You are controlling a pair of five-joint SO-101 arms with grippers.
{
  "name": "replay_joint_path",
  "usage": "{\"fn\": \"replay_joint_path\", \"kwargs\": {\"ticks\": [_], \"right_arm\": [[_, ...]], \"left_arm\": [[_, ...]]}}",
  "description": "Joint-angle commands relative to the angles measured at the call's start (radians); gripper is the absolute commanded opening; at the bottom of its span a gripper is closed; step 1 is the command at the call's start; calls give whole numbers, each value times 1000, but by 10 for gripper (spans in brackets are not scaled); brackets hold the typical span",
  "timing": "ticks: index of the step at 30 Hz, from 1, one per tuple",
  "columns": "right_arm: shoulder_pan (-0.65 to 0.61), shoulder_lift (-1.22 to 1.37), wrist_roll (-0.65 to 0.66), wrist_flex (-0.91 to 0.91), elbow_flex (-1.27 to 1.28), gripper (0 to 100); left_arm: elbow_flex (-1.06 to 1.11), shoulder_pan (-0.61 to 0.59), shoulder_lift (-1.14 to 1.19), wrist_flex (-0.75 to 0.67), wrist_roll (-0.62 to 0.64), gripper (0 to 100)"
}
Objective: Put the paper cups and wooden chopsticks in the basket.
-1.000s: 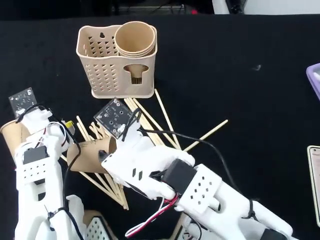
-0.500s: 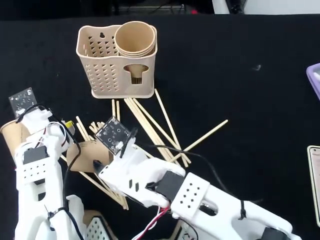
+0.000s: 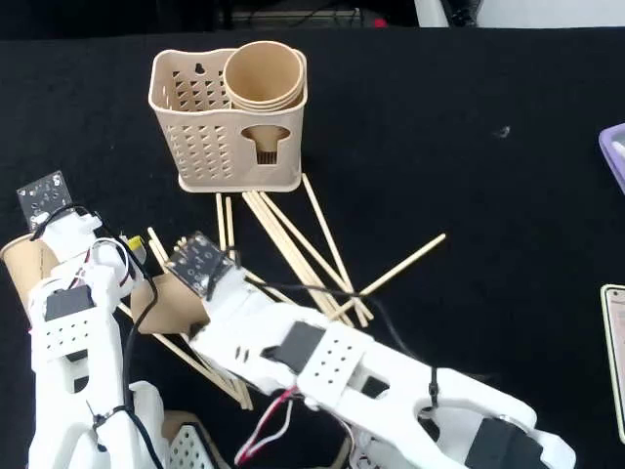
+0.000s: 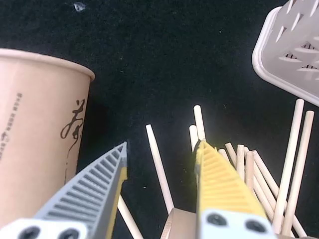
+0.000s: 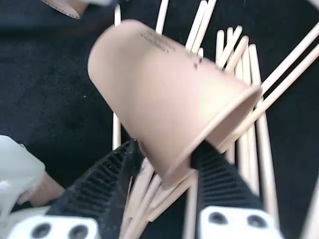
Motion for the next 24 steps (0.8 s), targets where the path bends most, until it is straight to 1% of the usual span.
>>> {"fn": "replay_joint_path", "kwargs": {"ticks": [1, 2, 5, 7, 11, 14, 16, 19, 24], "right_arm": [[109, -18, 133, 135, -130, 5], [150, -36, 163, 176, -153, 24], [252, -127, 209, 284, -217, 12], [290, -213, 267, 368, -268, 10], [348, -381, 443, 491, -410, 10], [413, -441, 505, 529, -538, 10], [448, -433, 528, 557, -645, 10], [468, -348, 569, 591, -820, 10], [470, -38, 626, 609, -1145, 10]], "left_arm": [[-10, 5, -21, -12, 6, 223], [-10, 5, -21, -12, 6, 223], [-10, 5, -21, -12, 6, 223], [-10, 5, -21, -15, 6, 223], [-10, 10, -21, -15, 6, 223], [-8, 12, -21, -15, 6, 223], [-8, 12, -21, -15, 6, 223], [-8, 12, -21, -15, 6, 223], [-8, 12, -21, -15, 6, 223]]}}
